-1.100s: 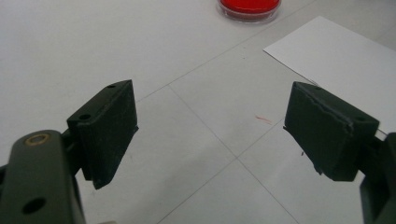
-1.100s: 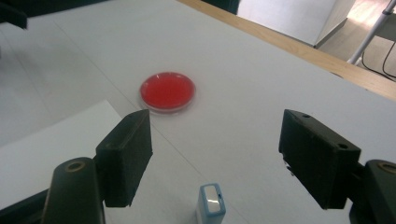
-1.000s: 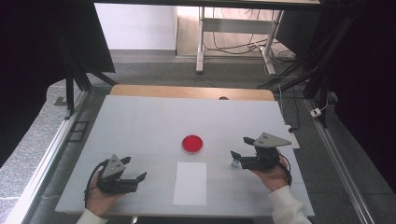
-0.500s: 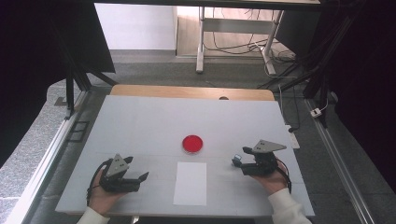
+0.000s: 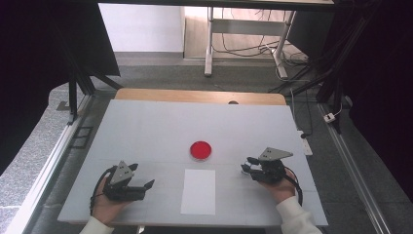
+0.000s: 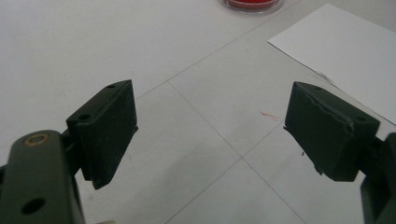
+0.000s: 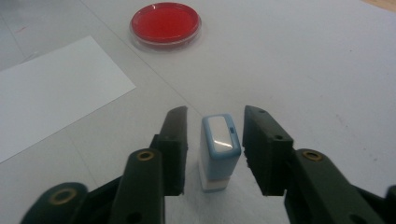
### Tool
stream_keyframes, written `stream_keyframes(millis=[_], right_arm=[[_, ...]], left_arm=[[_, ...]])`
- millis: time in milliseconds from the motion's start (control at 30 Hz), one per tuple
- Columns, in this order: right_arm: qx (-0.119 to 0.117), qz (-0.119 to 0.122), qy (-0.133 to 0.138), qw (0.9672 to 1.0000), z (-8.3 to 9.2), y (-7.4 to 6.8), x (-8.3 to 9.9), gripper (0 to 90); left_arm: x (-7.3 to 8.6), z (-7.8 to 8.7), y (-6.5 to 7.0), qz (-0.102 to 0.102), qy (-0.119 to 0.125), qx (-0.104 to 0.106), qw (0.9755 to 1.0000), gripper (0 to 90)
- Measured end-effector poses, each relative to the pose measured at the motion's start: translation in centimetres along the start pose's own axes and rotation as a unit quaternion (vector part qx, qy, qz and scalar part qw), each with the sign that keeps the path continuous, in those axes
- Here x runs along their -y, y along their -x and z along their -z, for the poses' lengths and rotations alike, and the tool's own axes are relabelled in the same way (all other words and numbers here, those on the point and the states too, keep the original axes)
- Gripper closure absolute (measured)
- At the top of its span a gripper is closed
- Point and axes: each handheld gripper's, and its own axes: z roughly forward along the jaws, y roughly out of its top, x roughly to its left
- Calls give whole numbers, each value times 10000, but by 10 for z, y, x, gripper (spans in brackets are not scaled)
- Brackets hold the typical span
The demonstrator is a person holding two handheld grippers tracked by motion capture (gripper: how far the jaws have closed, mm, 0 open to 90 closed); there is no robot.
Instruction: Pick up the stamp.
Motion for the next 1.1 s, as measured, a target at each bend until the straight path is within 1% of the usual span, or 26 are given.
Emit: stream_keyframes(millis=[67, 100, 133, 200, 367, 467, 533, 600, 633, 700, 900, 1100], right_arm=[[4, 31, 20, 10000, 1, -1, 0, 663], [25, 43, 19, 10000, 1, -1, -1, 718], [25, 43, 19, 10000, 1, -1, -1, 718], [-19, 40, 16, 10000, 1, 0, 0, 753], [6, 62, -5, 10000, 2, -1, -1, 756], [-7, 93, 26, 10000, 2, -2, -1, 757], [-23, 88, 95, 9999, 3, -3, -2, 757], [18, 113, 150, 9998, 5, -3, -3, 757], [18, 74, 250, 9997, 7, -3, -4, 757], [15, 30, 338, 9994, 9, -2, -4, 757], [-4, -30, 472, 9989, 13, -1, -6, 757], [-20, -104, 682, 9976, 17, -3, -9, 757]], left_arm=[[0, 0, 0, 1, 5, -2, 10000, 167], [0, 0, 0, 2, 5, -5, 10000, 165], [0, 1, 0, 9, 11, -9, 10000, 165], [1, 1, -1, 8, 11, -19, 10000, 165], [1, 0, -1, 7, -3, -38, 10000, 165], [1, 0, -1, 13, -11, -54, 10000, 165], [1, 0, -1, 8, -15, -61, 10000, 165], [1, 0, -1, 3, -17, -67, 10000, 165], [1, 0, -1, 0, -19, -74, 10000, 165], [1, 1, -1, 4, -15, -78, 10000, 166], [1, 0, -2, 14, -5, -82, 10000, 166], [1, 0, -1, 4, -11, -57, 10000, 167]])
